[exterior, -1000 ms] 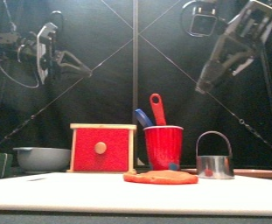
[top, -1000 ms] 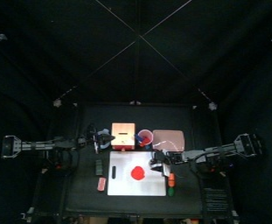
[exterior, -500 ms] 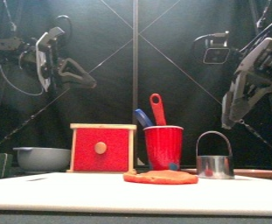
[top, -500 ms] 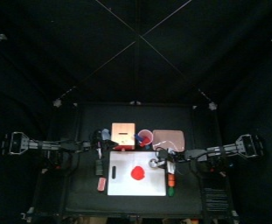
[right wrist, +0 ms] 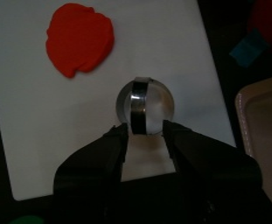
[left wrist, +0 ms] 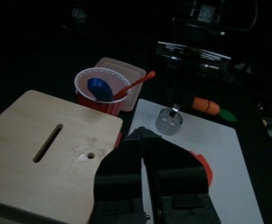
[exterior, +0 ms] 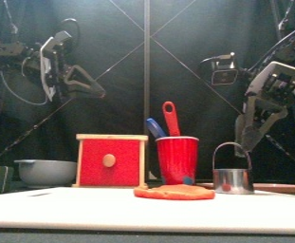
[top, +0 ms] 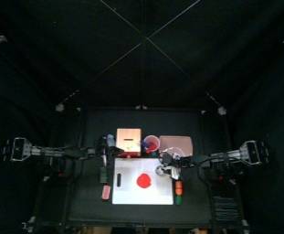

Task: Get the cutter from the drawer then cut the dough then place the extra dough in the bowl
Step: Cut the dough

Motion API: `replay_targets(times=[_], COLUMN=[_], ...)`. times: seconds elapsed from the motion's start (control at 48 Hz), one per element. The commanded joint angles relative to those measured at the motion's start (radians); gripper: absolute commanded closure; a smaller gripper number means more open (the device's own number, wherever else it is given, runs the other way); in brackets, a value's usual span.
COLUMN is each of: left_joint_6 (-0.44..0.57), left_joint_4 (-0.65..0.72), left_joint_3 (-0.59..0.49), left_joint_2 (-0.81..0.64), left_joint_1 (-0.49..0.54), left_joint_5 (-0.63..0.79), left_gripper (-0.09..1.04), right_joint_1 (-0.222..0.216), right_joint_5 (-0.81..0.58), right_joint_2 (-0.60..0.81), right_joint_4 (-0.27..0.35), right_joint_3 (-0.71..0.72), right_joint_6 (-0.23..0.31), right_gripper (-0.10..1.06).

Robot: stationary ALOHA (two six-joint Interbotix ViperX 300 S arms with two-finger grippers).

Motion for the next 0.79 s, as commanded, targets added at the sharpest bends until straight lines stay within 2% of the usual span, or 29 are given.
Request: replay_targets(times=[0.021, 0.188, 0.458, 0.792], left_joint_6=[0.0, 0.0, 0.0, 0.002], left_joint_4=[0.002, 0.002, 0.002, 0.002], left_joint_3=[-0.025, -0.021, -0.021, -0.021], left_joint_2=[-0.003, -0.003, -0.003, -0.003], left_joint_1=[-0.003, -0.003, -0.003, -0.002], left_joint_5=[-0.009, -0.009, -0.009, -0.009], left_gripper=[0.65, 0.65, 0.65, 0.65], right_joint_1=[-0.002, -0.002, -0.003, 0.005], right_joint_5=[-0.003, 0.003, 0.005, 0.011], right_joint_2=[0.0, 0.002, 0.002, -0.009], right_joint_4=[-0.002, -0.002, -0.002, -0.018], right_joint_3=[-0.02, -0.02, -0.025, -0.074], right_joint_6=[-0.002, -0.002, -0.003, -0.005], right_gripper=[0.22, 0.25, 0.38, 0.38])
